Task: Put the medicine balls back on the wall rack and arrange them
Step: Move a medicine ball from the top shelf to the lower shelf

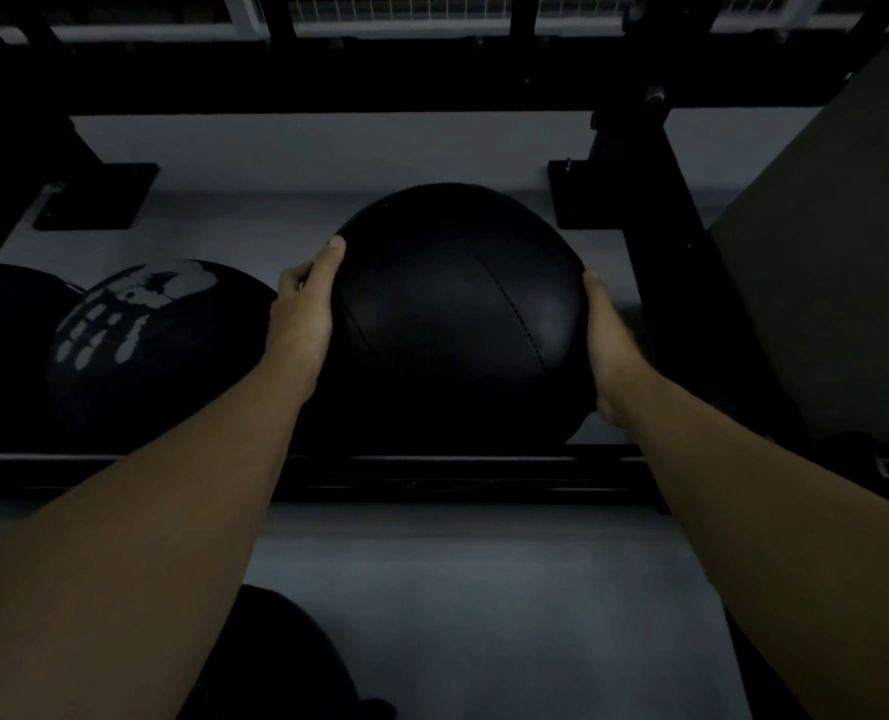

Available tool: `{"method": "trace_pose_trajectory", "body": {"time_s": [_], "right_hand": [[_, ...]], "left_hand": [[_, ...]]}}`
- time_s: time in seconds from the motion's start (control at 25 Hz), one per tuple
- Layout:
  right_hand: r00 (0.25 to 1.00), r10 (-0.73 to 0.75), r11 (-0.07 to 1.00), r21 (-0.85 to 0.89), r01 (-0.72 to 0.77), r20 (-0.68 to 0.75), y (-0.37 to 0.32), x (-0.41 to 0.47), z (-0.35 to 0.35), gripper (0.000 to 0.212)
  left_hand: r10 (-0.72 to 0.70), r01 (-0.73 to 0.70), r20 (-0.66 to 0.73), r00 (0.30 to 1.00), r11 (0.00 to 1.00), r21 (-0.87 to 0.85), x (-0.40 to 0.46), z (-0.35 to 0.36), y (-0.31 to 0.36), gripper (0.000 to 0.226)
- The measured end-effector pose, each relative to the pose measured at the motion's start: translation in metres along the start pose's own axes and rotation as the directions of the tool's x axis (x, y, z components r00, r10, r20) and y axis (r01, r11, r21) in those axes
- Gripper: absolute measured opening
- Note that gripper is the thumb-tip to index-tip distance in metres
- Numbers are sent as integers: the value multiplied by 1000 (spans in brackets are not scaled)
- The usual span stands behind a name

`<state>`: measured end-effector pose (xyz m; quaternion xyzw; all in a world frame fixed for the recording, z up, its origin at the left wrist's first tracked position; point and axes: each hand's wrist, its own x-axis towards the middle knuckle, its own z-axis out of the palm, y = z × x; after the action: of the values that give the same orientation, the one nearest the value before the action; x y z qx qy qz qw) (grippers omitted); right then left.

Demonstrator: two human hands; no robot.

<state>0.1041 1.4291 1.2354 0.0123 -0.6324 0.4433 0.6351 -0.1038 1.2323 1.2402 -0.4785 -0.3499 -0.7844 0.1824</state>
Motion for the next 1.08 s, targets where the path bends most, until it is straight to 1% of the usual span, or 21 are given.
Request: {"method": "trace_pose_trajectory", "body": {"time_s": [0.08, 0.16, 0.2, 0.24, 0.32, 0.36, 0.4, 0.44, 0.48, 0.52, 0.6, 0.68, 0.76, 0.84, 0.92, 1.08], "right_hand": [[1000, 1, 1000, -12, -1, 17, -6, -7, -3, 78], [999, 21, 1000, -13, -21, 25, -15, -16, -4, 72], [999, 33, 999, -17, -33, 23, -20, -21, -4, 73], [999, 43, 999, -25, -43, 15, -25, -26, -3, 79], [999, 39, 997, -59, -40, -21, -42, -35, -3, 99], [999, 22, 998, -66, -25, -48, -52, -39, -3, 108], [997, 4, 998, -55, -8, -74, -61, -43, -3, 116], [996, -7, 999, -35, 3, -92, -68, -46, -3, 120], [996, -10, 1000, -9, 9, -93, -75, -51, -2, 121], [997, -9, 1000, 23, 11, -74, -83, -56, 0, 120], [1000, 0, 995, 96, 2, -23, -95, -71, -1, 113], [1000, 12, 990, 144, -14, 13, -104, -90, -11, 103], [1000, 1, 985, 174, -2, 5, -104, -107, -19, 94], [999, -11, 978, 208, 20, -41, -107, -133, -32, 88], [995, 8, 970, 243, 17, -99, -111, -162, -48, 84], [991, 53, 964, 265, -18, -124, -114, -214, -80, 76]], "left_hand": [[-27, 27, 17, 999, 998, -50, -3, -4, 4, 94], [-35, 39, 41, 999, 995, -97, -10, -8, 8, 83], [-33, 38, 43, 999, 992, -117, -15, -11, 11, 74], [-29, 34, 38, 999, 990, -135, -21, -14, 16, 68], [-14, 16, 14, 1000, 990, -140, -26, -20, 29, 67], [-18, 18, 4, 1000, 992, -127, -26, -23, 40, 73], [-36, 39, 22, 999, 992, -123, -26, -25, 53, 83], [-66, 75, 73, 995, 989, -127, -26, -28, 64, 100], [-99, 117, 136, 986, 984, -135, -27, -32, 74, 119], [-117, 146, 184, 976, 978, -152, -32, -34, 83, 131], [-108, 150, 215, 971, 970, -189, -48, -36, 97, 134], [-112, 150, 195, 974, 969, -194, -71, -35, 112, 134], [-96, 123, 144, 985, 973, -194, -91, -36, 120, 131], [-29, 35, 37, 999, 984, -172, -119, -33, 129, 113], [-1, -7, -44, 999, 985, -173, -150, -28, 140, 99], [-68, 54, -80, 995, 984, -170, -209, -25, 152, 95]]}}
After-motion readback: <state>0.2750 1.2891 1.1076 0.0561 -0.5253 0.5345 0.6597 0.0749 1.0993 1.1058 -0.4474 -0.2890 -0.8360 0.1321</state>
